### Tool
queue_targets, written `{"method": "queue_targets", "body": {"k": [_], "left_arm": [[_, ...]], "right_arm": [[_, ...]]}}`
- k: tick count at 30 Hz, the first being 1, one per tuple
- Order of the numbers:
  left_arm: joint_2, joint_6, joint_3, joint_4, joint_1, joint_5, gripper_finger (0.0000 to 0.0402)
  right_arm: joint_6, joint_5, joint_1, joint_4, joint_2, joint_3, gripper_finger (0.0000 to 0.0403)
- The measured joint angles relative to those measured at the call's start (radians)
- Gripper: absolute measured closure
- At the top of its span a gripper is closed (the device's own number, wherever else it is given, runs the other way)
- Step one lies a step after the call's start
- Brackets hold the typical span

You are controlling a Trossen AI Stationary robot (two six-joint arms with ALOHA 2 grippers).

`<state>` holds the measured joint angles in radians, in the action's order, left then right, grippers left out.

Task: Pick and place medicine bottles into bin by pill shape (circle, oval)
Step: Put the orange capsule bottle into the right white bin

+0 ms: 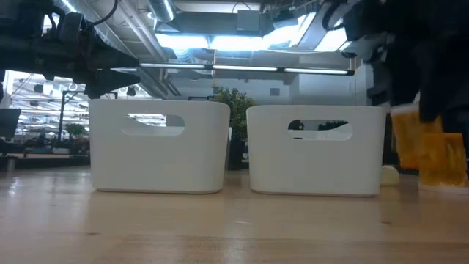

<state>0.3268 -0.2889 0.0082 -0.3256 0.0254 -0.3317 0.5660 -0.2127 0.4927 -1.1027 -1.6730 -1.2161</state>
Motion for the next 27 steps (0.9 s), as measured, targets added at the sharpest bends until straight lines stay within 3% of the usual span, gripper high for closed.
{"method": "queue_targets", "body": {"k": [12, 15, 21, 27], "left_arm": [[0.0, 0.0, 0.0, 0.0, 0.0, 0.0, 0.0147], [0.0, 0.001, 0.0, 0.0, 0.0, 0.0, 0.0147], [0.0, 0.001, 0.0, 0.0, 0.0, 0.0, 0.0147], [0.0, 0.001, 0.0, 0.003, 0.0, 0.0, 0.0147]], "right_arm": [[-0.237, -0.045, 0.0, -0.114, 0.0, -0.296, 0.0179], [-0.299, -0.097, 0.0, -0.103, 0.0, -0.342, 0.0185], [-0.393, -0.135, -0.031, -0.029, -0.004, -0.329, 0.0188], [-0.446, -0.133, -0.103, 0.067, -0.007, -0.213, 0.0185]]}}
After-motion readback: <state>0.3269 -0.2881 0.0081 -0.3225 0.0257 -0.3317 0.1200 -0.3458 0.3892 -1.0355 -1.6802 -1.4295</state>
